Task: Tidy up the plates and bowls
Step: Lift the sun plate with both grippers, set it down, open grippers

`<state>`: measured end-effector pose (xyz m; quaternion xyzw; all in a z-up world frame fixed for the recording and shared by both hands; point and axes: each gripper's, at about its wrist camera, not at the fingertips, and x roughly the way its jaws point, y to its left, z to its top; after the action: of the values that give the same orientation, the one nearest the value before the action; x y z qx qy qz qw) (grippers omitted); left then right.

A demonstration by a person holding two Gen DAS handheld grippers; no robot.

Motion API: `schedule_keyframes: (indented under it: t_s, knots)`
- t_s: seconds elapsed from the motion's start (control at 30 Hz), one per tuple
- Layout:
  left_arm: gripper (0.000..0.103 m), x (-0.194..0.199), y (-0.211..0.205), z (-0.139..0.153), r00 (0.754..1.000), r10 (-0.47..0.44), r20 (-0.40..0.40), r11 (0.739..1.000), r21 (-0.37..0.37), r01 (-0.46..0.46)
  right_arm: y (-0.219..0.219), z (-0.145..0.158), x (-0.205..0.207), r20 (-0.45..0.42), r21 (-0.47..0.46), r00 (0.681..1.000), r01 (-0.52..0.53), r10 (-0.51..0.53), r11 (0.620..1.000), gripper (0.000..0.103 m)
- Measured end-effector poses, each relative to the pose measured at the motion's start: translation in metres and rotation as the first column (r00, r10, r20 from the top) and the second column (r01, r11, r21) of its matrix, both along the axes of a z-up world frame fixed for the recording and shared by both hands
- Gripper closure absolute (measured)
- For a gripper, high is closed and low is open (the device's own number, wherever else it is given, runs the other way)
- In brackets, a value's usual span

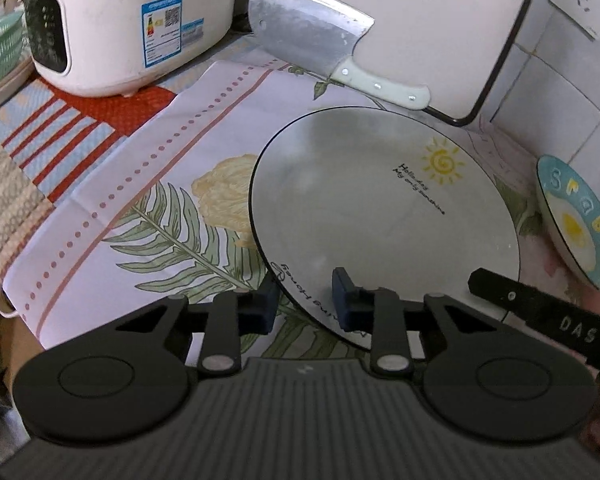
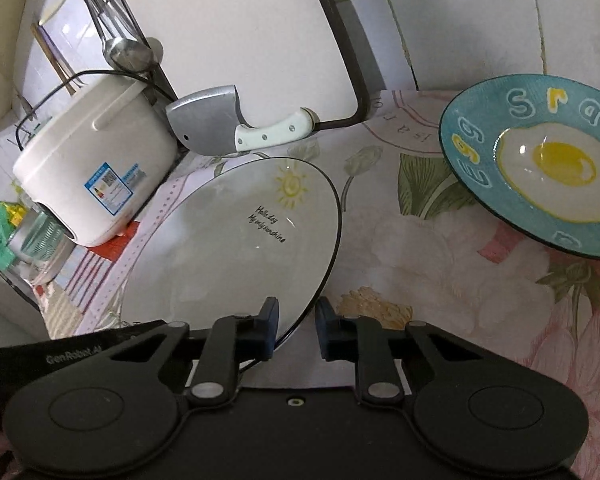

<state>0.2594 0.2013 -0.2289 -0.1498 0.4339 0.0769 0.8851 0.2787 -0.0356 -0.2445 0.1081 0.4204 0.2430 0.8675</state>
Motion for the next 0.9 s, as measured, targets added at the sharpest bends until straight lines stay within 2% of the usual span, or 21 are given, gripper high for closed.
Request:
schedule_keyframes:
  t_s: [0.2, 0.33, 0.4, 0.47, 0.6, 0.7, 0.8, 0.9]
  knots:
    - [0.078, -0.001, 0.004, -0.004, 1.0, 0.005, 0.03, 0.999, -0.051, -0.004, 0.004, -0.002, 0.011, -0.007, 0.004, 1.0, 0.013, -0.013, 1.0, 0.079]
    - [0.078, -0.002, -0.003, -0.004, 0.999, 0.009, 0.04, 1.0, -0.016, -0.009, -0.002, -0.003, 0.015, -0.032, 0.046, 0.999, 0.007, -0.005, 0.999, 0.082]
    - [0.078, -0.003, -0.004, -0.002, 0.999, 0.007, 0.039, 1.0, -0.024, -0.006, -0.002, 0.0, 0.015, -0.047, 0.037, 0.999, 0.017, -0.015, 0.999, 0.083]
    - [0.078, -0.007, -0.007, 0.003, 0.999, -0.013, 0.042, 1.0, -0.015, 0.013, -0.002, 0.007, 0.007, -0.014, 0.007, 1.0, 0.009, -0.009, 1.0, 0.082]
    - [0.078, -0.025, -0.013, 0.013, 0.998, -0.039, 0.038, 0.999, -0.021, 0.04, -0.016, 0.017, -0.01, -0.008, 0.018, 1.0, -0.025, 0.026, 1.0, 0.081]
    - [0.078, -0.042, -0.024, 0.021, 0.998, -0.053, 0.04, 0.999, 0.005, 0.053, -0.028, 0.023, -0.029, -0.012, 0.007, 1.0, -0.024, 0.025, 1.0, 0.08]
    - [0.078, -0.057, -0.034, 0.027, 0.997, -0.076, 0.033, 0.997, -0.008, 0.076, -0.043, 0.031, -0.046, -0.007, 0.011, 1.0, -0.024, 0.024, 1.0, 0.08]
    - [0.078, -0.072, -0.052, 0.038, 0.993, -0.113, 0.032, 0.993, 0.019, 0.112, -0.063, 0.04, -0.063, -0.018, 0.025, 1.0, -0.018, 0.019, 1.0, 0.079]
